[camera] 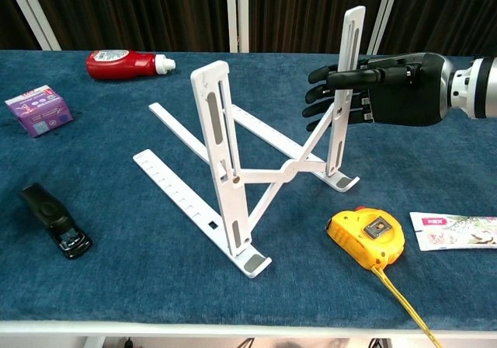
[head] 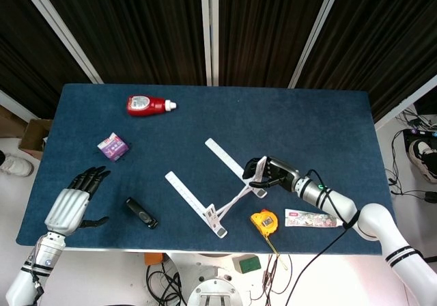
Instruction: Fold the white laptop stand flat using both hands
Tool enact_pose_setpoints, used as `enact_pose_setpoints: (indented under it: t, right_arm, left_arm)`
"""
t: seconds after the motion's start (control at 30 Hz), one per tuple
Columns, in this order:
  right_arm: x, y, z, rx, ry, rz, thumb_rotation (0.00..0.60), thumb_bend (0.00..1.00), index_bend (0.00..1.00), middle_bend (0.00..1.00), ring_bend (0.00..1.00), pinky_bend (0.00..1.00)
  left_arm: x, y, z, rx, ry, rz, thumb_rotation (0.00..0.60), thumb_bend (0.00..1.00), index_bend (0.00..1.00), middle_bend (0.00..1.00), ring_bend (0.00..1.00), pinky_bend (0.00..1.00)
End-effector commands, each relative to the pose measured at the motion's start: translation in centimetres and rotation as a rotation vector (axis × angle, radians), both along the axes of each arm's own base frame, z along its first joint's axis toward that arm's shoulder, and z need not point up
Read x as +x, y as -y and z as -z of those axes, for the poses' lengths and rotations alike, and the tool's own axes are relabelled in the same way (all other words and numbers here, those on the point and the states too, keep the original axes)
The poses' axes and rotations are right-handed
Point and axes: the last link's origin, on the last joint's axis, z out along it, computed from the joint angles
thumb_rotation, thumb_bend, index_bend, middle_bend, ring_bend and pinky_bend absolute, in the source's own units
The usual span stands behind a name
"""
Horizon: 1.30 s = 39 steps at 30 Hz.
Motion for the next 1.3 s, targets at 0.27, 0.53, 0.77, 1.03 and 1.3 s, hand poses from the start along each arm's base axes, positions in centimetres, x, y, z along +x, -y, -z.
enact_pose_setpoints:
  t: [0.27,0.53,0.77,1.03,1.3]
  right_arm:
    - [1.1,-0.2,-2.5,-0.023,0.023,-0.061,0.600,0.12,0.23,0.29,0.13,0.03]
    - [1.7,-0.2,-4.8,-0.072,0.001,-0.105,0.600,0.10,0.15,0.23,0.10,0.02]
    - [1.6,-0.4,-5.0,-0.067,-0.015,-0.092,0.600,0.10,0.12,0.22,0.09,0.01]
    - [1.5,-0.6,-5.0,-0.069,-0.031,-0.095,0.600,0.10,0.12,0.22,0.09,0.01]
    - [1.5,-0.4,-5.0,-0.067,-0.047,-0.092,0.600,0.10,0.11,0.22,0.09,0.01]
  left_arm:
    - [2.7,-1.0,1.4,-0.166,0.223,0.048,0.600,0.06,0.09,0.05,0.02,0.15]
    - [6.6,-2.3,4.8,-0.391,0.608,0.138,0.600,0.06,0.07,0.05,0.02,0.14]
    - [10.0,-2.6,7.8,-0.532,0.815,0.208,0.600,0.06,0.06,0.05,0.02,0.14]
    - [11.7,-2.3,8.7,-0.483,0.868,0.306,0.600,0.06,0.05,0.03,0.02,0.14]
    - [13.2,-2.9,9.4,-0.460,0.899,0.356,0.600,0.06,0.05,0.03,0.02,0.14]
